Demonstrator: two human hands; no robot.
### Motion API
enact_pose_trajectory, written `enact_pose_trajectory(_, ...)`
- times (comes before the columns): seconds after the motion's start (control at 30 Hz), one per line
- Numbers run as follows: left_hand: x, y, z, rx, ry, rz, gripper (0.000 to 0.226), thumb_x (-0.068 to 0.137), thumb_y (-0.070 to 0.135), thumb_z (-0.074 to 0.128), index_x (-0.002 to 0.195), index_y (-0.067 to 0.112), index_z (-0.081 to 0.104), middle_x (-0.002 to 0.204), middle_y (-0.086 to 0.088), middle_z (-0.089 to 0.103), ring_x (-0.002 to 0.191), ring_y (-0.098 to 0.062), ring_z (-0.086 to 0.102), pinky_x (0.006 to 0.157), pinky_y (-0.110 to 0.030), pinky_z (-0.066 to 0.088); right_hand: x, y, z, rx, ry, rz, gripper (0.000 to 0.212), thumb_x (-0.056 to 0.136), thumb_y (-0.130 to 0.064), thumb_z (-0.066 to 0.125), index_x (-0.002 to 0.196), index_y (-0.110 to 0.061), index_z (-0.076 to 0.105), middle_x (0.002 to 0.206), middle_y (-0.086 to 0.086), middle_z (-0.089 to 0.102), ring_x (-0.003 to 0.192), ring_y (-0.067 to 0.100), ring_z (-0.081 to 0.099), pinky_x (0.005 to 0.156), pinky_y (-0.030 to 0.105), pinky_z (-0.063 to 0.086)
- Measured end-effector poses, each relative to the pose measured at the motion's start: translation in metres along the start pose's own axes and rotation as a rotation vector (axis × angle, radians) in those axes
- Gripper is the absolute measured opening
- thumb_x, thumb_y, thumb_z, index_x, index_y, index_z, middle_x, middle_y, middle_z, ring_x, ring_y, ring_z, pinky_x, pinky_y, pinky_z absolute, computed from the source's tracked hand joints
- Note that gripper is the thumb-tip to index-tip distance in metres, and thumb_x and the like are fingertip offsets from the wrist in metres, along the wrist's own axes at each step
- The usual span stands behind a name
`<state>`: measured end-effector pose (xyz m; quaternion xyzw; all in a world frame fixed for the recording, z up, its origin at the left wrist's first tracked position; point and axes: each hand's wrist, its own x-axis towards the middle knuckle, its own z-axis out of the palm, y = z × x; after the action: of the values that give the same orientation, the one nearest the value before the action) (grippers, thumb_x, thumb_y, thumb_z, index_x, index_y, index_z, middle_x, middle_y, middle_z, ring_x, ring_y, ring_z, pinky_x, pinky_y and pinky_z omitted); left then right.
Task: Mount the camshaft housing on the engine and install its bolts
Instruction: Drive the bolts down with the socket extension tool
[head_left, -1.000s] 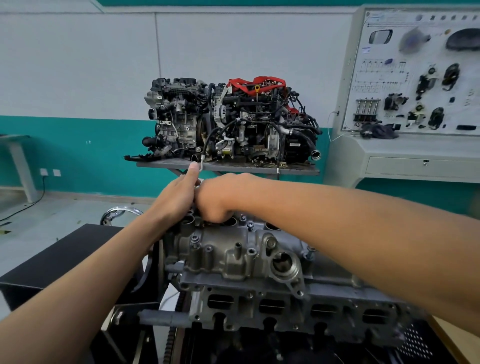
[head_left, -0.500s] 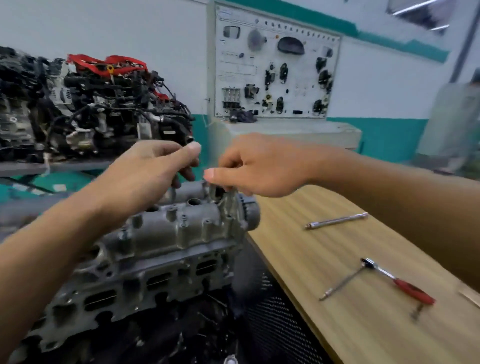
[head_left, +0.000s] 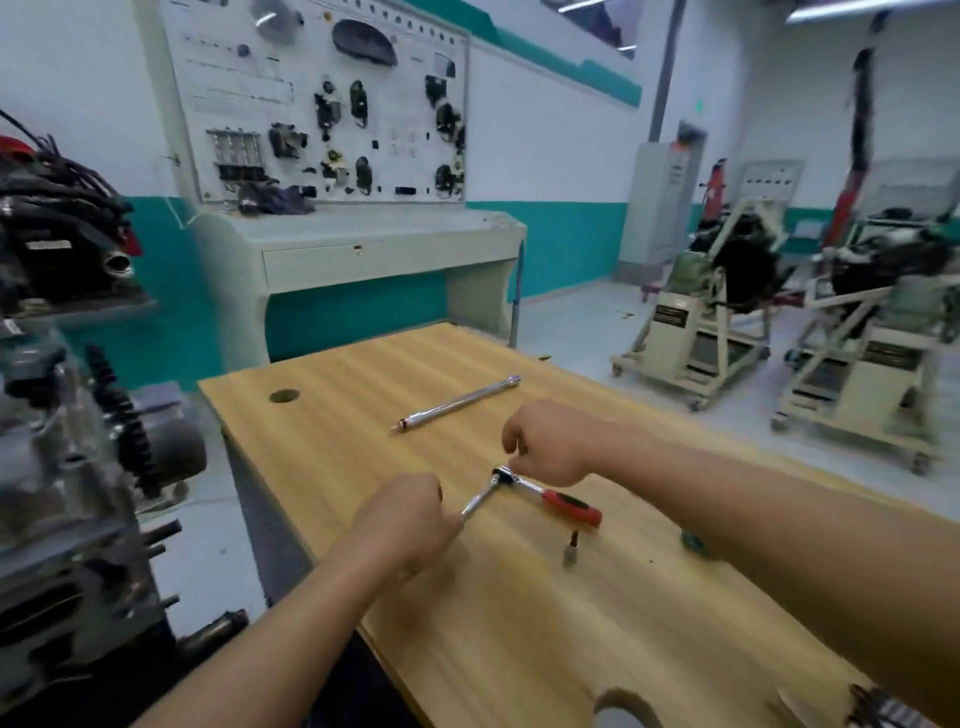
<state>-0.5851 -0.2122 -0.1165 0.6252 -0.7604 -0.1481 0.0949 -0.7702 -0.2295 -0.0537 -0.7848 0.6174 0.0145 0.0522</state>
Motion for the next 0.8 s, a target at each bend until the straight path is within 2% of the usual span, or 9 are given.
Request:
enact_pose_trajectory(0.1,0.005,-0.007,0.021,0.06,0.019,-0.005,0.029,0.085,0.052,0.062,0.096,0.025,0.06,0.097,0.005,0.058,0.087,-0.017,0.06,0.077,-0.034,0.054,0.03,0.013,0.023,0.024,-0.016,0.072,0.042,0.092,-0.023,0.062,0.134,-0.015,0.057,0.125,0.007,0.062,0.111,0.027,0.06,0.093,0.039,0.052)
enact_pose_trajectory(0.17,0.008,-0.01,0.023,0.033,0.013,0.006,0.026,0.086,0.05,0.064,0.097,0.027,0.062,0.097,0.008,0.059,0.087,-0.014,0.061,0.079,-0.034,0.056,0.044,0.016,0.035,0.057,-0.058,0.11,0.043,0.092,-0.021,0.063,0.134,-0.012,0.057,0.124,0.009,0.063,0.111,0.029,0.06,0.092,0.039,0.053)
enact_pose_trajectory(0.2,0.01,-0.012,0.023,0.018,-0.001,0.009,0.023,0.086,0.048,0.065,0.096,0.028,0.063,0.097,0.008,0.061,0.087,-0.013,0.061,0.081,-0.034,0.056,0.049,0.017,0.04,0.064,-0.075,0.125,0.037,0.091,-0.021,0.063,0.127,-0.01,0.06,0.117,0.01,0.065,0.106,0.029,0.062,0.087,0.038,0.055)
enact_pose_trajectory(0.27,0.015,-0.013,0.025,0.02,-0.017,0.021,0.016,0.088,0.044,0.064,0.092,0.029,0.063,0.095,0.009,0.062,0.087,-0.011,0.061,0.081,-0.032,0.055,0.058,0.019,0.051,0.056,-0.08,0.151,0.013,0.09,-0.02,0.064,0.095,-0.007,0.064,0.093,0.01,0.062,0.089,0.031,0.061,0.069,0.033,0.051)
enact_pose_trajectory(0.37,0.018,-0.014,0.03,0.055,-0.006,0.031,0.015,0.092,0.043,0.055,0.09,0.028,0.058,0.093,0.011,0.057,0.085,-0.008,0.058,0.078,-0.027,0.052,0.065,0.023,0.061,0.086,-0.061,0.181,0.027,0.09,-0.017,0.063,0.068,-0.011,0.05,0.076,0.01,0.054,0.076,0.03,0.054,0.061,0.031,0.041)
enact_pose_trajectory(0.57,0.026,-0.011,0.03,0.113,-0.043,0.051,0.015,0.091,0.038,0.053,0.092,0.025,0.059,0.094,0.009,0.056,0.086,-0.008,0.058,0.082,-0.028,0.053,0.068,0.021,0.064,0.125,0.0,0.205,0.023,0.09,-0.016,0.063,0.071,-0.012,0.049,0.088,0.011,0.058,0.077,0.029,0.056,0.06,0.032,0.041)
enact_pose_trajectory(0.63,0.027,-0.011,0.027,0.175,-0.07,0.077,0.014,0.092,0.038,0.052,0.094,0.024,0.057,0.096,0.009,0.053,0.091,-0.01,0.058,0.084,-0.028,0.052,0.069,0.022,0.063,0.131,0.034,0.231,0.01,0.09,-0.017,0.063,0.086,-0.012,0.055,0.102,0.013,0.058,0.09,0.031,0.06,0.065,0.033,0.044)
enact_pose_trajectory(0.7,0.024,-0.013,0.023,0.206,-0.085,0.09,0.012,0.092,0.039,0.052,0.09,0.027,0.052,0.094,0.009,0.049,0.095,-0.011,0.058,0.086,-0.027,0.051,0.07,0.025,0.061,0.128,0.07,0.256,0.013,0.091,-0.019,0.063,0.101,-0.012,0.058,0.109,0.012,0.057,0.099,0.031,0.06,0.069,0.034,0.044)
enact_pose_trajectory(0.8,0.02,-0.012,0.01,0.203,-0.092,0.09,0.011,0.094,0.035,0.049,0.086,0.027,0.049,0.096,0.008,0.052,0.095,-0.011,0.058,0.083,-0.026,0.05,0.07,0.027,0.056,0.104,0.029,0.273,0.02,0.089,-0.018,0.064,0.077,-0.015,0.049,0.089,0.007,0.052,0.08,0.027,0.054,0.058,0.033,0.04)
